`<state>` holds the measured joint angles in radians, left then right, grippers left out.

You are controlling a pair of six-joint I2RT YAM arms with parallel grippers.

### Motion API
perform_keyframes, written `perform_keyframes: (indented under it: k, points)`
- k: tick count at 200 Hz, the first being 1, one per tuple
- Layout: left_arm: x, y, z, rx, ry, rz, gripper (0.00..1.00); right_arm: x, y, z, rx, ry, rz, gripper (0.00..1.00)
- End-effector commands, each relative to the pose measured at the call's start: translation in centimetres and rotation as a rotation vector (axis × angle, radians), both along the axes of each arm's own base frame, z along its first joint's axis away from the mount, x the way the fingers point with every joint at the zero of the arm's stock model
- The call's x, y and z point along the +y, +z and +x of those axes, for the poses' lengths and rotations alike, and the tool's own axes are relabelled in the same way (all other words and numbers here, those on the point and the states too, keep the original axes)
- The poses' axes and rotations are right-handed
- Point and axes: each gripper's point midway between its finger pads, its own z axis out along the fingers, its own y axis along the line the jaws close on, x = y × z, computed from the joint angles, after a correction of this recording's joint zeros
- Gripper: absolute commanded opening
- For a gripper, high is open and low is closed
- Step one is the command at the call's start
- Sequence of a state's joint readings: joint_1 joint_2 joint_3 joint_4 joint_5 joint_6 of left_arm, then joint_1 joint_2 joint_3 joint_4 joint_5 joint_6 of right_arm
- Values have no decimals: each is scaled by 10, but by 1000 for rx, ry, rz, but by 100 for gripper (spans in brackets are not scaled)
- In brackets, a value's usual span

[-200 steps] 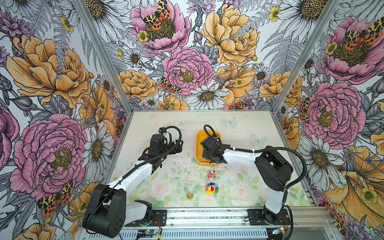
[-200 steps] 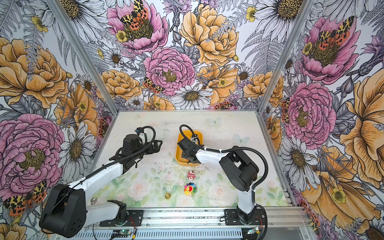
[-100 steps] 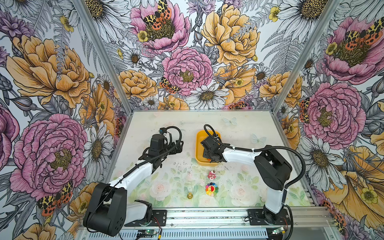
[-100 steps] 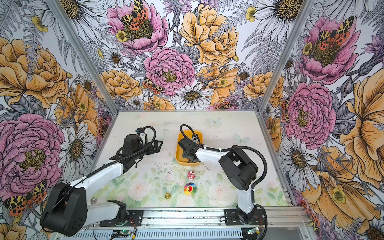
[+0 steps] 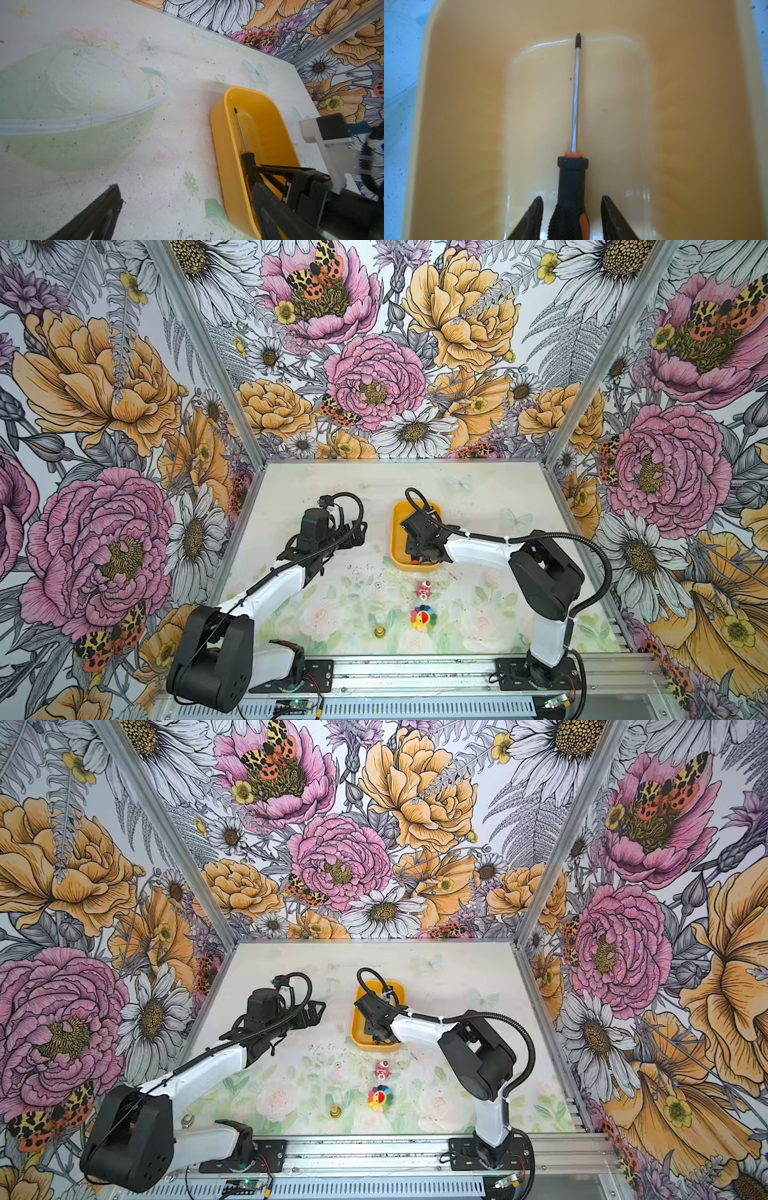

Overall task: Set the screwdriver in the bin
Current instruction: 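Lower the screwdriver into the yellow bin and open the right gripper, then raise the right gripper out of the bin and draw it back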

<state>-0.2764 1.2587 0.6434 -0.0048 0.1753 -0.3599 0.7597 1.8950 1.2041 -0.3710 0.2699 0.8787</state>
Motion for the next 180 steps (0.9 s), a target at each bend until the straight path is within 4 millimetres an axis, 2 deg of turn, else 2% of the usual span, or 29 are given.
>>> perform_keyframes:
  k: [1,137,180]
  points:
    - [-1,8,4,-16,-16,-4,99,-1,14,9,-38,6,-22,47]
    - [0,9,3,-15,-16,-6,99,-20,73,0,-128,78,-31,49]
    - [1,11,1,-22,-12,-1,99,-33,90,-4,-185,182,-108,49]
